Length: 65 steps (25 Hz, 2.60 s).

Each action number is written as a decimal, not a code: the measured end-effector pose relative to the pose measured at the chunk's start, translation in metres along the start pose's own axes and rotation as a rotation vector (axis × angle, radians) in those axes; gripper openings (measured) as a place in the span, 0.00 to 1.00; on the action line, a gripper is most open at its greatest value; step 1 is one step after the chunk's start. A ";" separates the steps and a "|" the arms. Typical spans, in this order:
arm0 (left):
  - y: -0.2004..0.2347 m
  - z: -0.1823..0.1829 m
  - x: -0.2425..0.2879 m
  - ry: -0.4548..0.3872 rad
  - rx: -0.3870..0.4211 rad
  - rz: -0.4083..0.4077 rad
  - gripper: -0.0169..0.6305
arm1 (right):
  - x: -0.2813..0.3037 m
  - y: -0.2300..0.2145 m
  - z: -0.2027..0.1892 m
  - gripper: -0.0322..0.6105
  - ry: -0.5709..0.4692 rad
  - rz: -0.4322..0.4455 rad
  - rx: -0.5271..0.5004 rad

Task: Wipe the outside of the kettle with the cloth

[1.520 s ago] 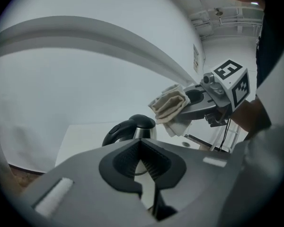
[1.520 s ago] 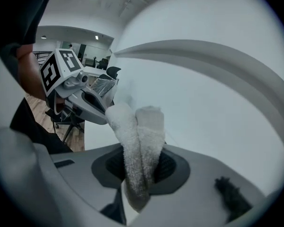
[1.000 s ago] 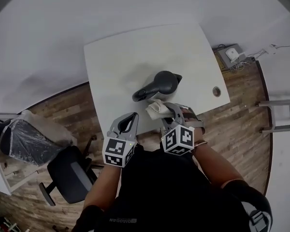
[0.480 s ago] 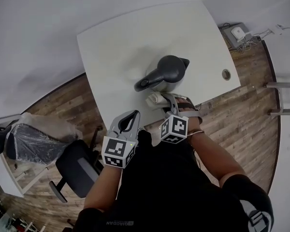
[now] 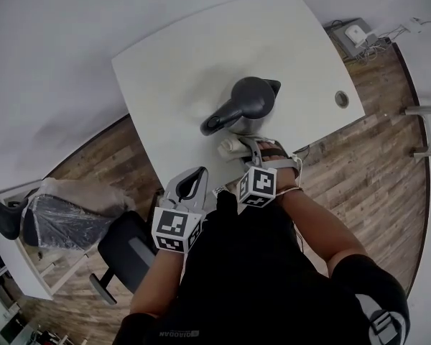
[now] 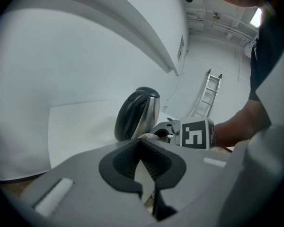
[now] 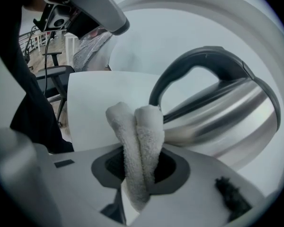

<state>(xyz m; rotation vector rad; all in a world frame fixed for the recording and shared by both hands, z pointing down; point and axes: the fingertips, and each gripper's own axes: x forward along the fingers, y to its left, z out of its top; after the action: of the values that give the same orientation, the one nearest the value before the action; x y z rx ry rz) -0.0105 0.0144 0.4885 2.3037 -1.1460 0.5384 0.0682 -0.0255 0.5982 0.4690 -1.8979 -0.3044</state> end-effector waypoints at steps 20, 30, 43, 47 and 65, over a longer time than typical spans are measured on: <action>-0.043 0.082 0.008 -0.131 0.070 0.128 0.04 | -0.160 -0.158 -0.021 0.20 -0.981 0.489 1.410; -0.069 0.098 0.027 -0.123 0.052 0.224 0.04 | -0.131 -0.184 -0.074 0.20 -1.045 0.660 1.595; -0.083 0.090 0.043 -0.139 -0.066 0.373 0.04 | -0.044 -0.155 -0.121 0.20 -0.785 0.845 1.708; -0.084 0.089 0.044 -0.139 -0.096 0.423 0.04 | -0.016 -0.147 -0.130 0.20 -0.678 0.845 1.687; -0.077 0.103 0.047 -0.123 -0.071 0.494 0.04 | -0.027 -0.154 -0.147 0.20 -0.534 0.772 1.563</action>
<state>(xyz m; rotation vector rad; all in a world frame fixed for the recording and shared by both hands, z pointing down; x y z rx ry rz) 0.0913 -0.0365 0.4124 2.0109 -1.7805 0.5233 0.2405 -0.1482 0.5635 0.5920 -2.3355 1.8245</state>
